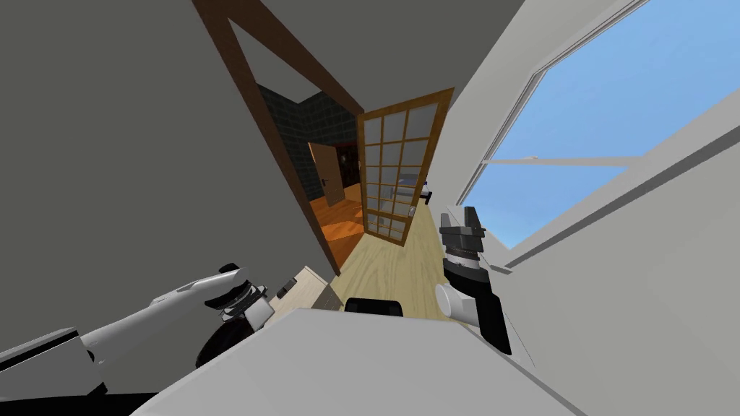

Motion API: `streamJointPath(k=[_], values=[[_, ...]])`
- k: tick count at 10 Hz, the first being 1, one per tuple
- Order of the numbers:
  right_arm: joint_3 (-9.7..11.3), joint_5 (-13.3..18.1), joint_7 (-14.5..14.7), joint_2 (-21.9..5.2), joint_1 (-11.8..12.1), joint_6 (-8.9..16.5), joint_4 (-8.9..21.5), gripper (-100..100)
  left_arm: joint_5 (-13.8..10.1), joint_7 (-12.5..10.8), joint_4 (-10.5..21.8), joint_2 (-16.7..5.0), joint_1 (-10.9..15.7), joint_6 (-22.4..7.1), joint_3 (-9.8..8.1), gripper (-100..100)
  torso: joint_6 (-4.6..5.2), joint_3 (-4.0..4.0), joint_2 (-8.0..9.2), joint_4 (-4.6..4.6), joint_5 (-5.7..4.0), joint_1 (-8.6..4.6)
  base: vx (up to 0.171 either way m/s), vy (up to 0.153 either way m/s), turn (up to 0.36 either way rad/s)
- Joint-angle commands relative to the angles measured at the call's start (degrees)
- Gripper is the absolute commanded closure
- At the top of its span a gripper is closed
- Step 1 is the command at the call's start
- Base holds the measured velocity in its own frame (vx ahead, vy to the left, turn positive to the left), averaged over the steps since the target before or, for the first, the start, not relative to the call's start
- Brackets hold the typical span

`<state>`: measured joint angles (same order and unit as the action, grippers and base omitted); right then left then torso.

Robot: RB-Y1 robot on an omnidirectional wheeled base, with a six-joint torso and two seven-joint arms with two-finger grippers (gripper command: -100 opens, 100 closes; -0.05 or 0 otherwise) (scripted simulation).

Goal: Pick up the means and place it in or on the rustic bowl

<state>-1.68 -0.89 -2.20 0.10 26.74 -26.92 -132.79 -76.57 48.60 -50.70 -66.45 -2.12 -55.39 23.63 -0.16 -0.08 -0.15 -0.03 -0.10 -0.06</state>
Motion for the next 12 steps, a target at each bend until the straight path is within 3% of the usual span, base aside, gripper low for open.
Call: streamJointPath(k=[1, 2, 8, 12], values=[[0.0, 0.0, 0.0, 0.0, 0.0, 0.0, 0.0, 0, -1.8, 2.9, 1.2, -0.5, 0.8, -1.3, 0.1, 100, 0.0, 0.0, 0.0, 0.0, 0.0, 0.0, -0.005, 0.02, 0.165], [0.0, 0.0, 0.0, 0.0, 0.0, 0.0, 0.0, 0, -1.8, 3.3, 1.2, -0.5, 0.8, -1.3, 0.1, 100, -0.04, 0.01, 0.02, 0.0, 0.0, 0.03, -0.004, 0.018, 0.063], [0.0, 0.0, 0.0, 0.0, 0.0, 0.0, 0.0, 0, -7.5, 12.7, 4.8, -2.1, 3.6, -4.8, 0.66, 100, 0.01, 0.04, 0.05, 0.03, 0.01, 0.08, -0.005, 0.029, 0.099], [0.0, 0.0, 0.0, 0.0, 0.0, 0.0, 0.0, 0, -10.2, 17.1, 6.6, -2.6, 4.9, -6.1, 1.02, 100, 0.06, 0.08, 0.1, 0.06, 0.01, 0.05, -0.017, 0.031, 0.067]])
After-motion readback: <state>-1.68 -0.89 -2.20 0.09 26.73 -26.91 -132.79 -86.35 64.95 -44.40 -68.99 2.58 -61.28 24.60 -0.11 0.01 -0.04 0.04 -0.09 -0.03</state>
